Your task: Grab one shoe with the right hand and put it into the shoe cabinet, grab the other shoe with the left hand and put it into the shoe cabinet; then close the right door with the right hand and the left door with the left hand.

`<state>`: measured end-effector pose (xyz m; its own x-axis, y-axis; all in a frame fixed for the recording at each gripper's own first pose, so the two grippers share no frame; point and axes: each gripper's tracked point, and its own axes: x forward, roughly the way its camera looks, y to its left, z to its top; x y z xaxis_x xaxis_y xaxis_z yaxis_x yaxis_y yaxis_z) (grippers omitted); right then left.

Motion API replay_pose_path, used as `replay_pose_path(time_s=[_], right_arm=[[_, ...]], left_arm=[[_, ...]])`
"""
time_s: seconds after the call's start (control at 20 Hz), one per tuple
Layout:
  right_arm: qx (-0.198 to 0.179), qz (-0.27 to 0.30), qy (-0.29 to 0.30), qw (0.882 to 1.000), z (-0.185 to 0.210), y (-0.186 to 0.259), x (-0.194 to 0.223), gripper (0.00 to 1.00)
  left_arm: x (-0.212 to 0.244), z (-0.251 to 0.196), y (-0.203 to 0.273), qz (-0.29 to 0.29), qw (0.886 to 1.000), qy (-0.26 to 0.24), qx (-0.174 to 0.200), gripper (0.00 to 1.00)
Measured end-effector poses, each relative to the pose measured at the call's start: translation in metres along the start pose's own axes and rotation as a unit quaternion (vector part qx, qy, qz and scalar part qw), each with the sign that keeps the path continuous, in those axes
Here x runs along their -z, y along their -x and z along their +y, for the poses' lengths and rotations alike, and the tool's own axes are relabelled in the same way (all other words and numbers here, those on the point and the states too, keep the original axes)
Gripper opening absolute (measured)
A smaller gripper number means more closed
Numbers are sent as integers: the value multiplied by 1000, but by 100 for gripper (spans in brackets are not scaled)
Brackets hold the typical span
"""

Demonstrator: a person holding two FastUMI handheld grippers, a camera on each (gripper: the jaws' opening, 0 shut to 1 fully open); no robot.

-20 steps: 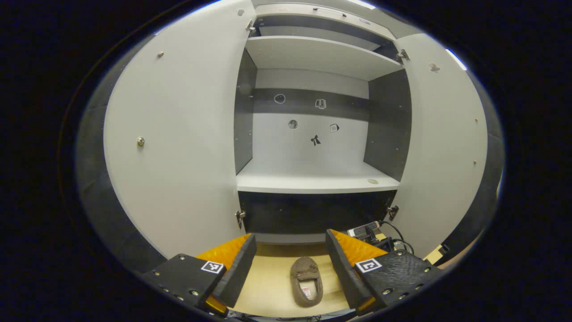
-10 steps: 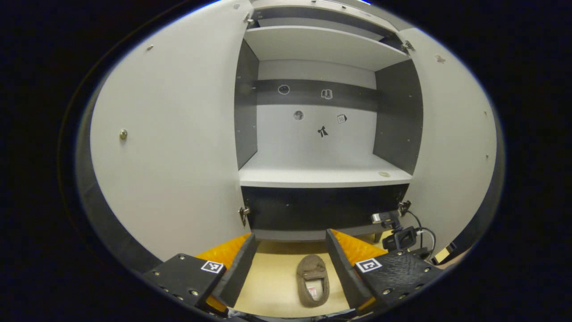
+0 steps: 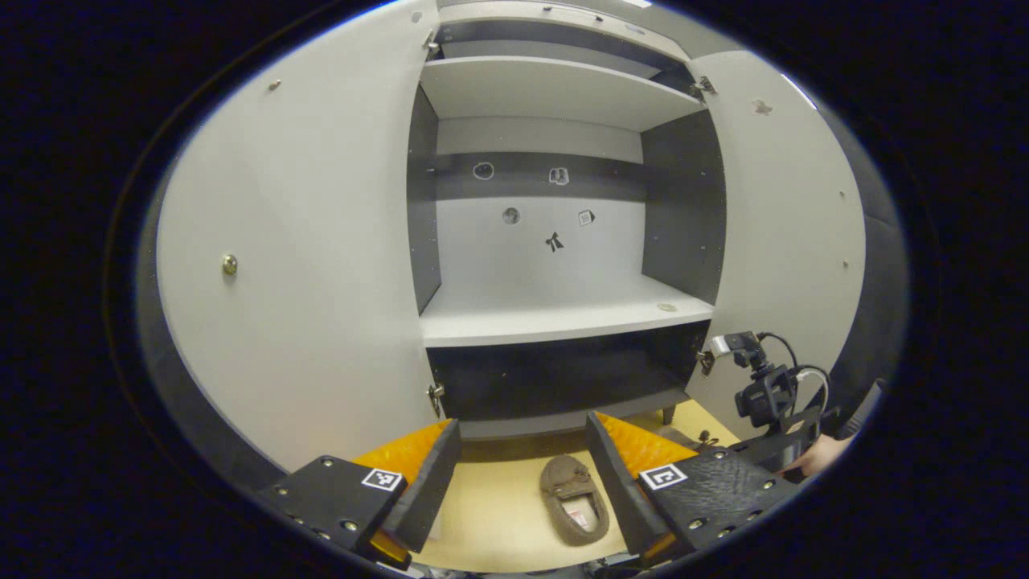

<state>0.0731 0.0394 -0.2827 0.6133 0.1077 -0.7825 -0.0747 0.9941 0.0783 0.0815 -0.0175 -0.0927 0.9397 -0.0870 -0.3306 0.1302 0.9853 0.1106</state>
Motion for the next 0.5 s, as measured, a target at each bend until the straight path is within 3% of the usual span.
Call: replay_pose_path(time_s=[0.3,0.5], right_arm=[[27,-63,-4,998,20,79,-25,2],[20,-109,22,994,40,122,-57,2]], left_arm=[[6,-8,16,-16,998,3,59,90],[-3,-8,19,-36,997,13,73,90]])
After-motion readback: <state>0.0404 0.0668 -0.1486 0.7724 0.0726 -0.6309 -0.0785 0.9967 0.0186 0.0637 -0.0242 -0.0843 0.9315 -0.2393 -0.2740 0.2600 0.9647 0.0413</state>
